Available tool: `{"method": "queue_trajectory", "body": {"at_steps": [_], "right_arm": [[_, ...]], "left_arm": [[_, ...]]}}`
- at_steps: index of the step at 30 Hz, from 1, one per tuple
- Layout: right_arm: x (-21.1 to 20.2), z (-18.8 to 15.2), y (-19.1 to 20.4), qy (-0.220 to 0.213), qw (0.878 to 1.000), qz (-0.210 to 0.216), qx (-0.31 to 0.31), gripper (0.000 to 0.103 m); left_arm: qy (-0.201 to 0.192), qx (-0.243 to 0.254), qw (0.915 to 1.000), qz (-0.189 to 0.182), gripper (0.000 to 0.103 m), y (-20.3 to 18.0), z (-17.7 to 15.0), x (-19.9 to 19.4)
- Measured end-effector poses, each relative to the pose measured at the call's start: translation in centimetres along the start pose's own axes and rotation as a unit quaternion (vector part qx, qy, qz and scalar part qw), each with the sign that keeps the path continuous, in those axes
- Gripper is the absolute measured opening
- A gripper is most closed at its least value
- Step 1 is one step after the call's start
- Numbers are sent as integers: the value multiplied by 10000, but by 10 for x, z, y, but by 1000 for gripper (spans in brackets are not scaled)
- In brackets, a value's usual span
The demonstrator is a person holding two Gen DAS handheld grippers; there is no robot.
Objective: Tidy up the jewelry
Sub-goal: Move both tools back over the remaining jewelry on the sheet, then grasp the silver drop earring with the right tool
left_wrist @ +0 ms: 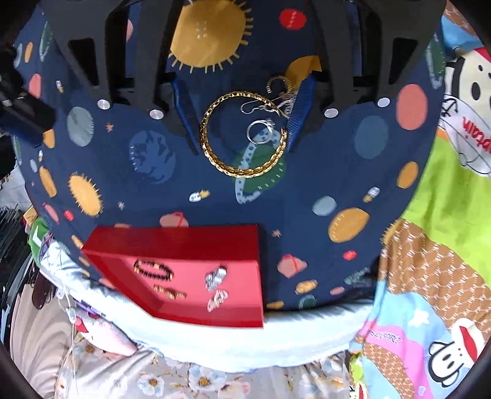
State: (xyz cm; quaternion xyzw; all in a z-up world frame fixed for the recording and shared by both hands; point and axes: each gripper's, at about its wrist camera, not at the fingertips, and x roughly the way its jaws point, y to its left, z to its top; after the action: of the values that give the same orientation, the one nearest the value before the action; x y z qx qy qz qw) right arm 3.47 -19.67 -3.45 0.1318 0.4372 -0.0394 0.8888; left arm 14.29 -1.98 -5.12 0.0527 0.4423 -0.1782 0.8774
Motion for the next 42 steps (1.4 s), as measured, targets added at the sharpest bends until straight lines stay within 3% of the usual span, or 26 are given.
{"method": "queue_trajectory", "body": {"at_steps": [7, 27, 42], "right_arm": [[5, -8, 9, 120, 9999, 92, -75, 48], [38, -28, 73, 590, 9940, 690, -602, 37], [71, -16, 73, 582, 9951, 402, -687, 33]], "left_arm": [[-217, -161, 9994, 212, 54, 19, 0, -33], [-44, -483, 9982, 359, 54, 62, -35, -64], [31, -480, 9986, 235, 54, 58, -37, -58]]}}
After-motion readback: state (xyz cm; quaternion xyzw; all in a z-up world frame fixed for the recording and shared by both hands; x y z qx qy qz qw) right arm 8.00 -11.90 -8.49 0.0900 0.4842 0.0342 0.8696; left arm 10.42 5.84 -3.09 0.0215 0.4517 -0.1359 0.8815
